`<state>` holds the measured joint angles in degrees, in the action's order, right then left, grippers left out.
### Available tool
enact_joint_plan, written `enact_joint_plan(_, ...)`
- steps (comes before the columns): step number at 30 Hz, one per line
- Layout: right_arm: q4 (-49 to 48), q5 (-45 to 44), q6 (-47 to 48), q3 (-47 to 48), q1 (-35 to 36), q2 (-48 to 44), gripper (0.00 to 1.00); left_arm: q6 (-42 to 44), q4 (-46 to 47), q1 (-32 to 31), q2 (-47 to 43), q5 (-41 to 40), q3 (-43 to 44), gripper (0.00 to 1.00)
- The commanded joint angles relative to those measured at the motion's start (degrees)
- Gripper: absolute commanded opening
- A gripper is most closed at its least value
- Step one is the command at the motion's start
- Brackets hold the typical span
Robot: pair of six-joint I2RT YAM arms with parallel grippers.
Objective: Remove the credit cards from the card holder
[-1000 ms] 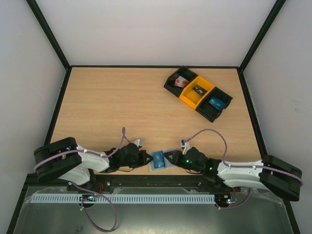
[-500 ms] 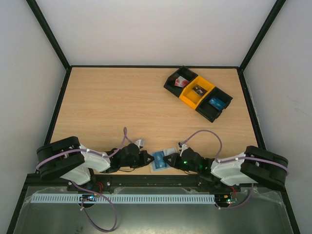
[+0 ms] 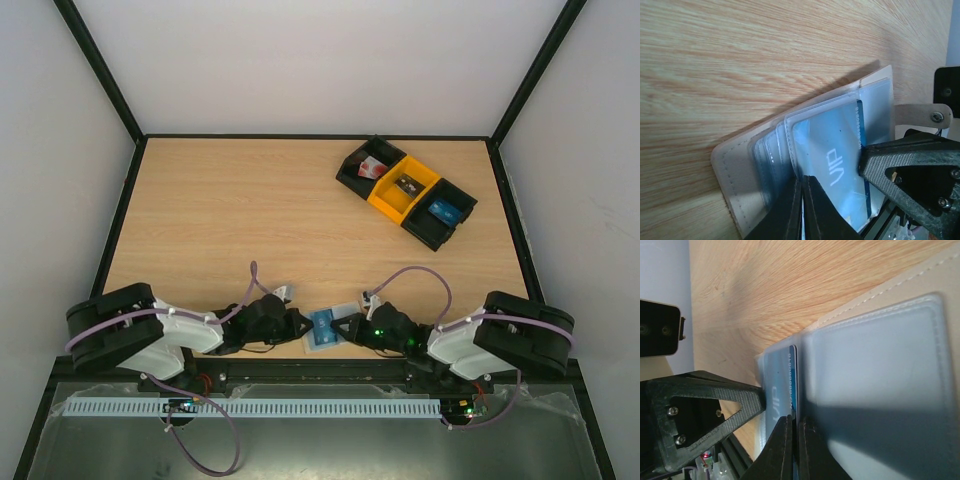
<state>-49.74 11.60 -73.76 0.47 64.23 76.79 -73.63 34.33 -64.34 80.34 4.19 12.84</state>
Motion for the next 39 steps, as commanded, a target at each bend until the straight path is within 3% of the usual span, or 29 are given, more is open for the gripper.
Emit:
enact_joint_plan(1,-1.88,1.00,0.75,-3.71,0.64,-1.22,0.02,1.63,-8.68,-0.06,-0.82,-1.12,-1.36,0.07)
enact_joint_plan(7,-1.18,0.96,1.16,-3.78,0.70,-2.02,0.02,2.01,-7.21,-0.08,-0.24,-0.41,-1.45,0.11)
enact_joint_plan(13,3.66,-0.98,1.09,-4.05,0.64,-5.41,0.02,2.96,-7.52,0.09,1.27,-0.74,-1.46,0.03)
enact_joint_plan(28,20.72,-5.96,2.12,-3.12,0.66,-16.13,0.02,7.43,-8.97,0.95,2.09,-1.11,-0.01,0.03)
enact_joint_plan(39,23.54,-5.85,3.17,-2.58,0.66,-18.87,0.02,8.47,-9.89,1.37,2.19,-1.28,0.38,0.03)
